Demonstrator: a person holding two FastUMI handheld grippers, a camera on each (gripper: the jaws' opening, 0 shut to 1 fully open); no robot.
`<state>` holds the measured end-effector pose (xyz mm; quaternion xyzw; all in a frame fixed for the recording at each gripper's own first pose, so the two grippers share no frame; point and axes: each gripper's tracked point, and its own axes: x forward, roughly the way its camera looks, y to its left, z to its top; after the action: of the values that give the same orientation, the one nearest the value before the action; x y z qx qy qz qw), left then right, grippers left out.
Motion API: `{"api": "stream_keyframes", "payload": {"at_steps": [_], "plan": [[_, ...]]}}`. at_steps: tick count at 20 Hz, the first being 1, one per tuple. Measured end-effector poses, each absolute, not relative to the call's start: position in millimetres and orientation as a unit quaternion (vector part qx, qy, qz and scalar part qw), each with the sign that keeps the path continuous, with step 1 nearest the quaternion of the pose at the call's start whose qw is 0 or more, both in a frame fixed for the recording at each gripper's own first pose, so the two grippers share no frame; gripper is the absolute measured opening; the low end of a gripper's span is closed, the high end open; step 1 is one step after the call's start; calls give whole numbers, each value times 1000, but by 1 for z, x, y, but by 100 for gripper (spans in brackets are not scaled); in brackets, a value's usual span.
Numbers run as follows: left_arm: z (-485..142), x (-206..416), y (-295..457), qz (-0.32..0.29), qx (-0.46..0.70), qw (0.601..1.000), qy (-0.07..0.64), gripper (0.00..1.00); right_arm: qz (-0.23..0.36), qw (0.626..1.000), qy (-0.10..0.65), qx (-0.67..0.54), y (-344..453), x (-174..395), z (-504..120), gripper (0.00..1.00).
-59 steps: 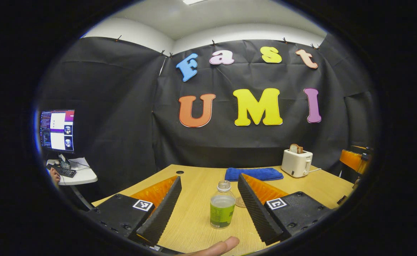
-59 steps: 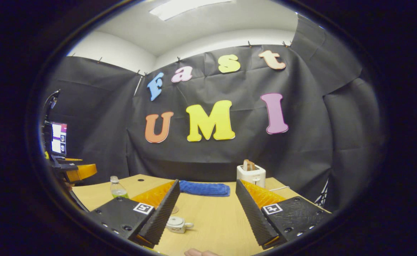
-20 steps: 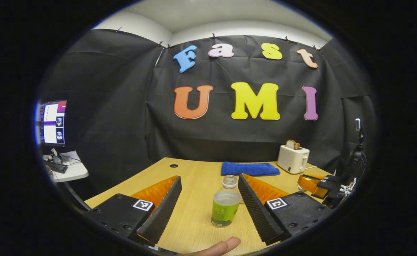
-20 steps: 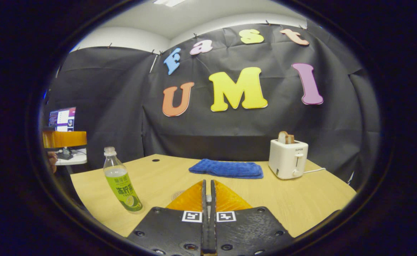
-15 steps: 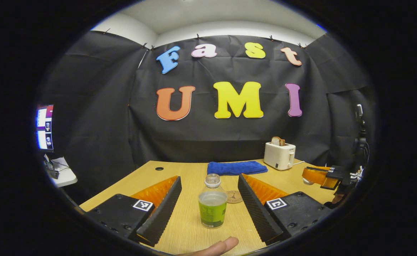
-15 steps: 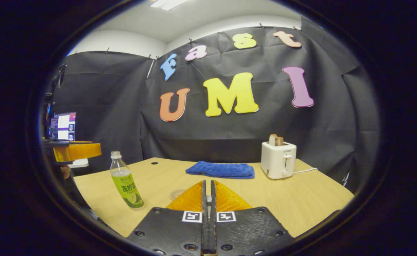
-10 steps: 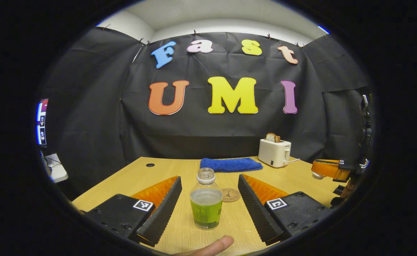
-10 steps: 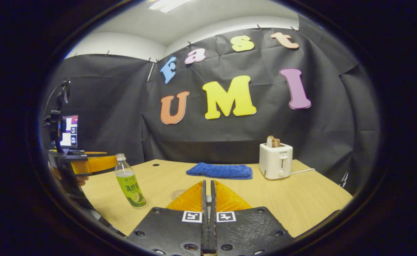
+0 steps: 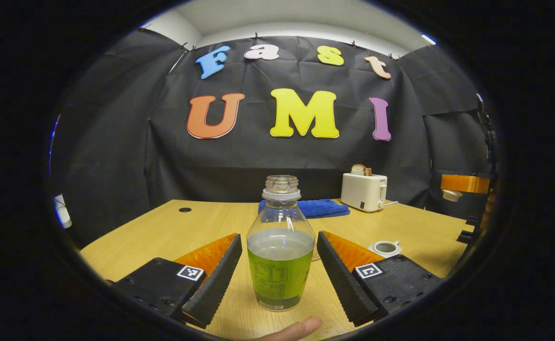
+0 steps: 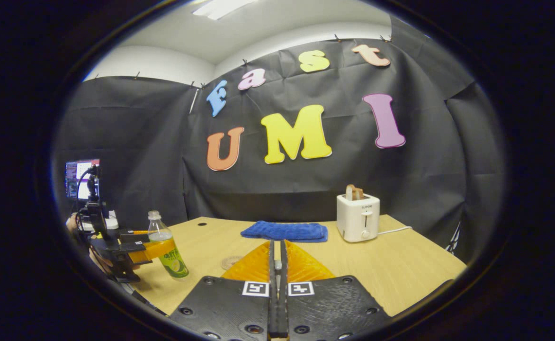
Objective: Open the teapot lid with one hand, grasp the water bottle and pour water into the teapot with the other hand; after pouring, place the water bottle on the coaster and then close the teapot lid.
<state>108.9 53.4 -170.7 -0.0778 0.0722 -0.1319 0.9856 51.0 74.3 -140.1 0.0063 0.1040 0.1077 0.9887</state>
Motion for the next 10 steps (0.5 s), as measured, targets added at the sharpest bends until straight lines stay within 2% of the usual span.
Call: {"api": "stream_keyframes", "payload": {"at_steps": [2, 3, 4, 6, 10], "plan": [[-174, 113, 58, -124, -73, 986, 80, 97, 105, 989, 102, 4, 72, 51, -139, 0], [-174, 110, 57, -125, -78, 986, 83, 83, 105, 989, 101, 3, 72, 49, -138, 0], [-172, 107, 53, -130, -79, 985, 84, 80, 105, 990, 99, 3, 71, 49, -136, 0], [-164, 105, 55, -118, -67, 988, 80, 78, 105, 990, 98, 0, 72, 49, -134, 0], [-145, 99, 69, -39, 7, 996, 83, 77, 94, 991, 99, -2, 60, 51, -135, 0]]}}
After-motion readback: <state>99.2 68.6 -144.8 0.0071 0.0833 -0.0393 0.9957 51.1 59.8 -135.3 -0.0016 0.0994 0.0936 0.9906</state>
